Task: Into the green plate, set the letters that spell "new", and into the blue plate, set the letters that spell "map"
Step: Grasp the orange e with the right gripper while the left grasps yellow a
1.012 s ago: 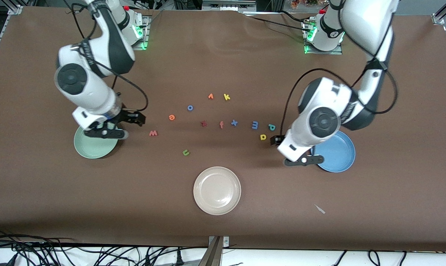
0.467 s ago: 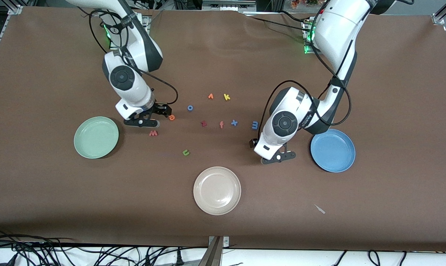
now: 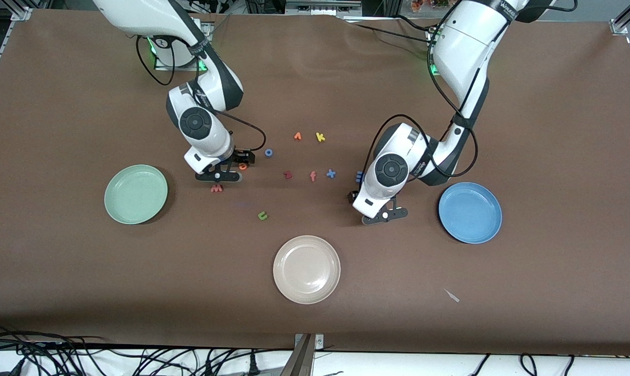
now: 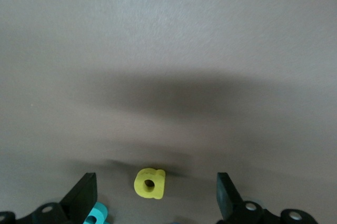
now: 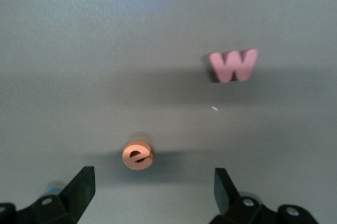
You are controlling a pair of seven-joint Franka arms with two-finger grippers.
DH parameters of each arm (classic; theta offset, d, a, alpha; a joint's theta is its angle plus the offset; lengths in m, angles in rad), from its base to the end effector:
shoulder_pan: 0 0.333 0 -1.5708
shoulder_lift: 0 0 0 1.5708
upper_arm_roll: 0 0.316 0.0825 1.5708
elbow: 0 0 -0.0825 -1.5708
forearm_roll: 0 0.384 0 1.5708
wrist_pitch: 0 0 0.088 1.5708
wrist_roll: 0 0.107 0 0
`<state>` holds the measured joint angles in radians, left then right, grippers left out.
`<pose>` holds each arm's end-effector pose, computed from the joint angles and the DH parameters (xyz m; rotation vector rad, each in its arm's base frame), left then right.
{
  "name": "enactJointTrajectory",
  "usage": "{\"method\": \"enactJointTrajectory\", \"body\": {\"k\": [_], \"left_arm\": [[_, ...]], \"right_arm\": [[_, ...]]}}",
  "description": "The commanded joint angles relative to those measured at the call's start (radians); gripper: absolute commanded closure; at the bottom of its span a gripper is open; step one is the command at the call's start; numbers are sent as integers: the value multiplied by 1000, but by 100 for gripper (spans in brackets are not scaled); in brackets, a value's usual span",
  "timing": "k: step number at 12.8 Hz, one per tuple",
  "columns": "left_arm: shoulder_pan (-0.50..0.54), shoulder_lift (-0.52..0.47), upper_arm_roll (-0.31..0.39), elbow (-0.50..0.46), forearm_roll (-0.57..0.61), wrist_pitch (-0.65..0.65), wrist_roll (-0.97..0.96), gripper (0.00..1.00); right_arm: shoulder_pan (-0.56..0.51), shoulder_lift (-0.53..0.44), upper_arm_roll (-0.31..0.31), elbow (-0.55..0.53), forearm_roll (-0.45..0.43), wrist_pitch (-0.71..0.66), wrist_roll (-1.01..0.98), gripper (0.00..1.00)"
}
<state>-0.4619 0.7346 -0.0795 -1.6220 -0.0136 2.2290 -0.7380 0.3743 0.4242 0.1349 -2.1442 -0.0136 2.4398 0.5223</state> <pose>0.5828 -0.3441 0.1829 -3.0917 -0.3457 0.2171 0.4857 0.2724 0.1939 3.1150 -0.0164 -0.2059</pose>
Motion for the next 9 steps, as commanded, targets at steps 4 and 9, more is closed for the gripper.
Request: {"method": "enactJointTrajectory", "body": {"k": [4, 9], "left_arm": [[-14, -6, 12, -65, -8, 72, -8, 0], [-30, -7, 12, -67, -14, 72, -73, 83]], "right_arm": [[6, 53, 12, 10, 9, 51, 13, 11], [6, 62, 25, 12, 7, 53, 13, 55]]}}
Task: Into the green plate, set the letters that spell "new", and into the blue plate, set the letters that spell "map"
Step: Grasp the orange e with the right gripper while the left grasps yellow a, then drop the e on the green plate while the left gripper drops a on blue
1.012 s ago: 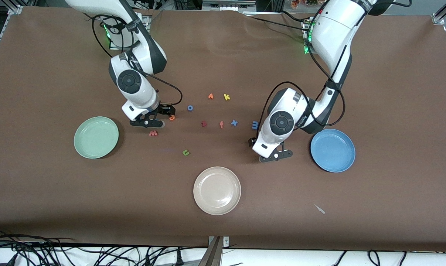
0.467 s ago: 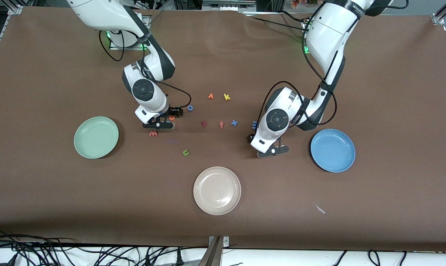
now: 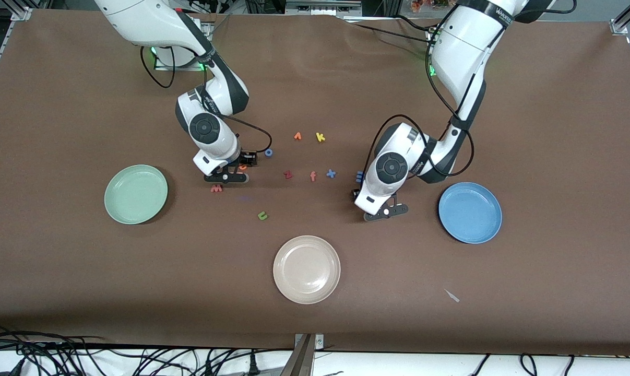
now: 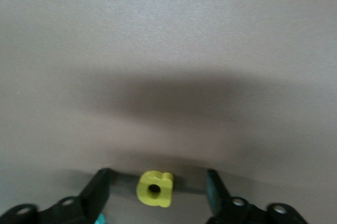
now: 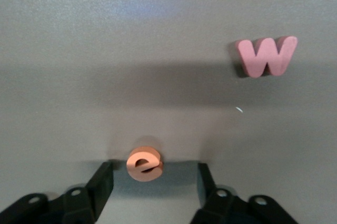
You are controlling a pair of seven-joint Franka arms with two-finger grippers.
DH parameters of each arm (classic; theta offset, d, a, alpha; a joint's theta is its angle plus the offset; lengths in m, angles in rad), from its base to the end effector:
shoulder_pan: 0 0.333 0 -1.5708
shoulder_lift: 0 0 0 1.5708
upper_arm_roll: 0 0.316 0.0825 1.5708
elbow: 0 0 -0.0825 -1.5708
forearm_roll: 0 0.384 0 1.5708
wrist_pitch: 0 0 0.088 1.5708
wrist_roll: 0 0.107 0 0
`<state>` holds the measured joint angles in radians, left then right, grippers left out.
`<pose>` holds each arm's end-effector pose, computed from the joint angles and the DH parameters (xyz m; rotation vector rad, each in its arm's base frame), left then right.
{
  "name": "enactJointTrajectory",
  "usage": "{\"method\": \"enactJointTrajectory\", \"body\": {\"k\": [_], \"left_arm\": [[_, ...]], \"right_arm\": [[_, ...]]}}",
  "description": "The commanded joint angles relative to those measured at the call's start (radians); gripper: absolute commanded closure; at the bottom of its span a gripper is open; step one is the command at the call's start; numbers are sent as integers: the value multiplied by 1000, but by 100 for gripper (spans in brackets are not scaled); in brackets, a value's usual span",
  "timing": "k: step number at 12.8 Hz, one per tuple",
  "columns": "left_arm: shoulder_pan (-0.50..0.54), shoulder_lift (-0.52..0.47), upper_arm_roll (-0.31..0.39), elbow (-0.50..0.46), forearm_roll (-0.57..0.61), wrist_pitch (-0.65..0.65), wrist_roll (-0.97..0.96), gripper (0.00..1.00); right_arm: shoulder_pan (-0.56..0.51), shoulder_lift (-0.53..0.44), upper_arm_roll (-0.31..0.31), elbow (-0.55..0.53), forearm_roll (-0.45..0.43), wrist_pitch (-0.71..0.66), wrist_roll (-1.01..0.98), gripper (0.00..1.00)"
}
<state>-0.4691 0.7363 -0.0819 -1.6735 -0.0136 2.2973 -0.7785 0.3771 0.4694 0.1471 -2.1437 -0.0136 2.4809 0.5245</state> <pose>0.5708 -0.3453 0.1664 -3.0936 -0.3969 0.1990 0.4798 0.2797 0.1726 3.1220 -0.0008 -0.2185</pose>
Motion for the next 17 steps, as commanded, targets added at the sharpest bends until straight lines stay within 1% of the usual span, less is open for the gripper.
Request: {"method": "enactJointTrajectory", "body": {"k": [1, 2, 3, 5, 7, 8, 9, 10, 11, 12, 14, 17], "left_arm": [[-23, -9, 13, -17, -14, 2, -34, 85], [-23, -11, 13, -17, -14, 1, -34, 92], [-23, -14, 14, -15, -14, -5, -34, 100], [-19, -20, 14, -15, -14, -9, -33, 100], [-10, -43, 14, -12, -14, -13, -25, 100], [1, -69, 20, -6, -6, -48, -19, 100], [22, -90, 24, 6, -5, -106, 4, 100], [47, -110, 25, 12, -5, -142, 51, 100], [90, -132, 25, 12, -5, -163, 111, 100], [127, -147, 24, 12, -6, -182, 173, 100], [185, -169, 24, 11, -5, -228, 267, 100], [274, -164, 25, -9, -5, -245, 335, 100]], "right_arm": [[3, 18, 12, 11, 7, 13, 11, 64], [3, 18, 12, 11, 9, 19, 11, 74], [3, 18, 14, 11, 9, 24, 11, 81], [3, 18, 14, 11, 9, 23, 12, 94], [-1, 3, 11, 46, 10, -12, 3, 96], [-7, -12, 6, 97, 10, -107, 6, 96], [-10, -20, -7, 163, 10, -231, 6, 96], [-14, -24, -44, 232, 10, -347, 3, 96], [-14, -34, -69, 284, 12, -435, 5, 96], [-15, -46, -105, 301, 14, -468, 8, 96], [-15, -61, -202, 301, 15, -474, -17, 96], [-27, -54, -326, 303, 14, -474, -145, 95]]}}
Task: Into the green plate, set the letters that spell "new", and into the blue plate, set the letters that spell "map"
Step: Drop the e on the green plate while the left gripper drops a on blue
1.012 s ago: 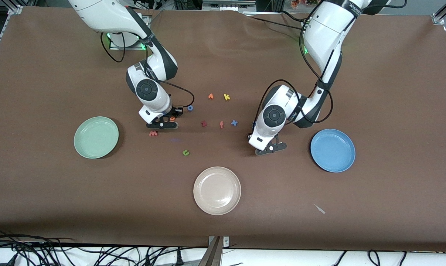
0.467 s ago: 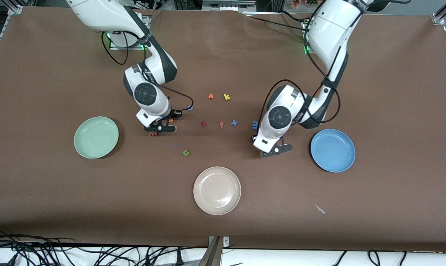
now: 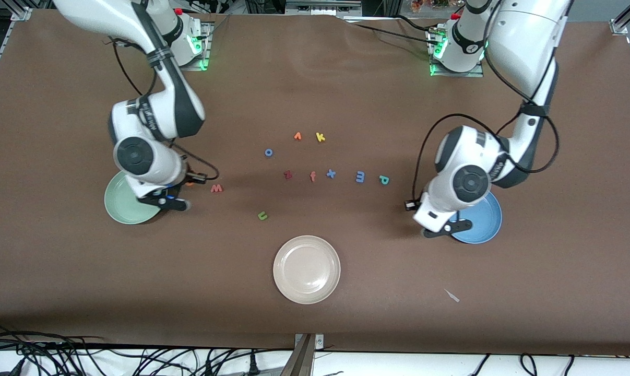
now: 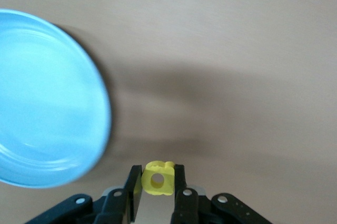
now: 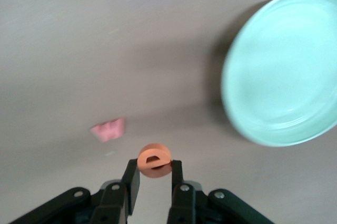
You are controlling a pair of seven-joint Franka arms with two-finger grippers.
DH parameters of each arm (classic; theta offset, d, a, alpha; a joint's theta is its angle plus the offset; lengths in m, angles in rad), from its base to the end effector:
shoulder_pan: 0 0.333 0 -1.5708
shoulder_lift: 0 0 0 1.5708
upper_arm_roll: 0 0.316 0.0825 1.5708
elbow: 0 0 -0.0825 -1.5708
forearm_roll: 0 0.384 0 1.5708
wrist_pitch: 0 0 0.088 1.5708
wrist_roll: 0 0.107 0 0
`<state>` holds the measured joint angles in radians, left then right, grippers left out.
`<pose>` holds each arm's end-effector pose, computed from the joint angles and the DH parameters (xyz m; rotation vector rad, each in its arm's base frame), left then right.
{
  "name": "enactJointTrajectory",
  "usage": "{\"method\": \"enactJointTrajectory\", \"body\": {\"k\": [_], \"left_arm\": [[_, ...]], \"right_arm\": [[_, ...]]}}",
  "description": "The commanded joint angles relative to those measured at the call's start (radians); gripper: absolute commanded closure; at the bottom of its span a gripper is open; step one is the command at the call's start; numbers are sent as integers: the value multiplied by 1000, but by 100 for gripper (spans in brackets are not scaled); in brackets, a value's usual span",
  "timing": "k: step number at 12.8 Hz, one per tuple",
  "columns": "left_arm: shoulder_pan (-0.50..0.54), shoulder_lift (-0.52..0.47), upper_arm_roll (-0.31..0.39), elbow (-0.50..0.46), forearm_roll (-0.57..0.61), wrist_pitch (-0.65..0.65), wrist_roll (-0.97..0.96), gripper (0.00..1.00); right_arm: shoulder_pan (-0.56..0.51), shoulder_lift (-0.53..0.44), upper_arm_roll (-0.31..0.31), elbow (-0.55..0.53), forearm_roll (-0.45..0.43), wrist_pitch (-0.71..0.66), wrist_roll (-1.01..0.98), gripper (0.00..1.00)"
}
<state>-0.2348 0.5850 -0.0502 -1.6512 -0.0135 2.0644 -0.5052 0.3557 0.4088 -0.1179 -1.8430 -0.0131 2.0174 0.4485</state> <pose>0.6387 -0.1842 0.2587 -3.0796 -0.3613 0.2693 0.5945 0.1473 0.2896 2.9788 -0.2981 -0.2984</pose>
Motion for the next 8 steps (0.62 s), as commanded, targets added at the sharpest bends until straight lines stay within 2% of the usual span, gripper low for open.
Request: {"method": "enactJointTrajectory", "body": {"k": [1, 2, 4, 6, 8], "left_arm": [[57, -5, 4, -38, 1, -13, 94, 100], [99, 2, 3, -39, 29, -13, 135, 100], [118, 39, 9, -36, 43, 5, 166, 100], [164, 65, 6, -38, 96, 45, 172, 100], [166, 107, 6, -39, 98, 97, 172, 100]], "right_arm": [[-26, 16, -86, 8, 13, -11, -121, 95], [-61, 34, -91, 16, 13, -11, -172, 95], [-113, 97, -91, 51, 12, -9, -197, 93], [-145, 111, -91, 53, 7, 3, -205, 89], [-149, 139, -91, 92, 4, -3, -205, 6]]}}
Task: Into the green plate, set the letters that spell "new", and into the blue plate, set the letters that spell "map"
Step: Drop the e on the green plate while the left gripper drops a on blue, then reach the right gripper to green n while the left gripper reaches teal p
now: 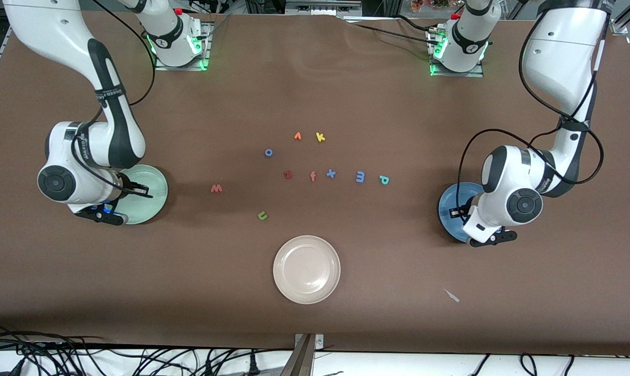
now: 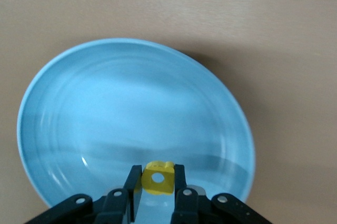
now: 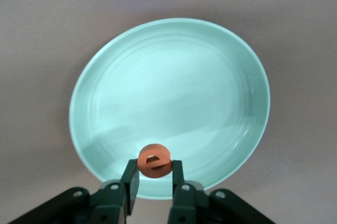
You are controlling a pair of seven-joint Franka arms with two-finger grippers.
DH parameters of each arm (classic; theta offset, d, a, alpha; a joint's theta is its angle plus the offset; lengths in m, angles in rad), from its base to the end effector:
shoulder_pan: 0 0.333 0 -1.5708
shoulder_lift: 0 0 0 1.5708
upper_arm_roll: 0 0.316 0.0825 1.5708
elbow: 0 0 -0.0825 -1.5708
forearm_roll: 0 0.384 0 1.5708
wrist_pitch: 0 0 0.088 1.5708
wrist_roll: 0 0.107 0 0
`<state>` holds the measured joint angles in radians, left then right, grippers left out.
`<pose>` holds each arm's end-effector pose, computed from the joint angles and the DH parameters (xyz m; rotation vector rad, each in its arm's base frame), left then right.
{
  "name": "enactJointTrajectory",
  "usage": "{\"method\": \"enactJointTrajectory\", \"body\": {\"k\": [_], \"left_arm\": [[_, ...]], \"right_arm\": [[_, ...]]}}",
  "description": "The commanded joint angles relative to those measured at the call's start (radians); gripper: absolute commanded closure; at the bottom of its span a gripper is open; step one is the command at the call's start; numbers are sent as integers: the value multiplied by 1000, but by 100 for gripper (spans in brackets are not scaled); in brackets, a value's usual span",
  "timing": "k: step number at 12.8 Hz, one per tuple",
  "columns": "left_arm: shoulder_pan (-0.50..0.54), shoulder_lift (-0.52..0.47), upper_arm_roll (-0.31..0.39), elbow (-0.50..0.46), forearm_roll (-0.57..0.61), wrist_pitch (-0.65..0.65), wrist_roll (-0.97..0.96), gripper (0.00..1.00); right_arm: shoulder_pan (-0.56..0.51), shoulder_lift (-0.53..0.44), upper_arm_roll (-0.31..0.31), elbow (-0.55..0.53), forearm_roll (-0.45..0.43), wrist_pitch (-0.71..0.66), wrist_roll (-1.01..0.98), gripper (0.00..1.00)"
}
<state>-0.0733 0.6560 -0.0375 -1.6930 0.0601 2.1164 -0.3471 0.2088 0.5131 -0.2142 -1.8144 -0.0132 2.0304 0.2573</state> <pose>0.6471 -0.0672 0.1981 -3.0314 -0.3106 0.3373 0.6167 0.0030 0.2427 2.9396 -0.3595 -0.4011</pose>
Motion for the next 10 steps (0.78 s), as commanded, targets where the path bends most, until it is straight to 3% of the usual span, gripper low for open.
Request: {"method": "enactJointTrajectory", "body": {"k": [1, 2, 3, 4, 7, 10], "left_arm": [[7, 45, -7, -5, 24, 62, 14, 100], [6, 45, -7, -5, 24, 60, 13, 98], [6, 42, -7, -4, 24, 53, 11, 74], [7, 34, -9, -4, 23, 47, 8, 1], [-16, -41, -24, 9, 12, -73, -16, 0], [-20, -117, -123, 3, 9, -148, -149, 0]], "right_arm": [[3, 32, 9, 75, 5, -24, -29, 0], [14, 25, 12, 76, 13, -33, -21, 0], [18, 21, 18, 79, 16, -48, -13, 0], [26, 19, 38, 83, 34, -53, -7, 0], [37, 28, 97, 125, 160, -41, 113, 0], [137, 68, 108, 179, 165, -26, 391, 0]]}}
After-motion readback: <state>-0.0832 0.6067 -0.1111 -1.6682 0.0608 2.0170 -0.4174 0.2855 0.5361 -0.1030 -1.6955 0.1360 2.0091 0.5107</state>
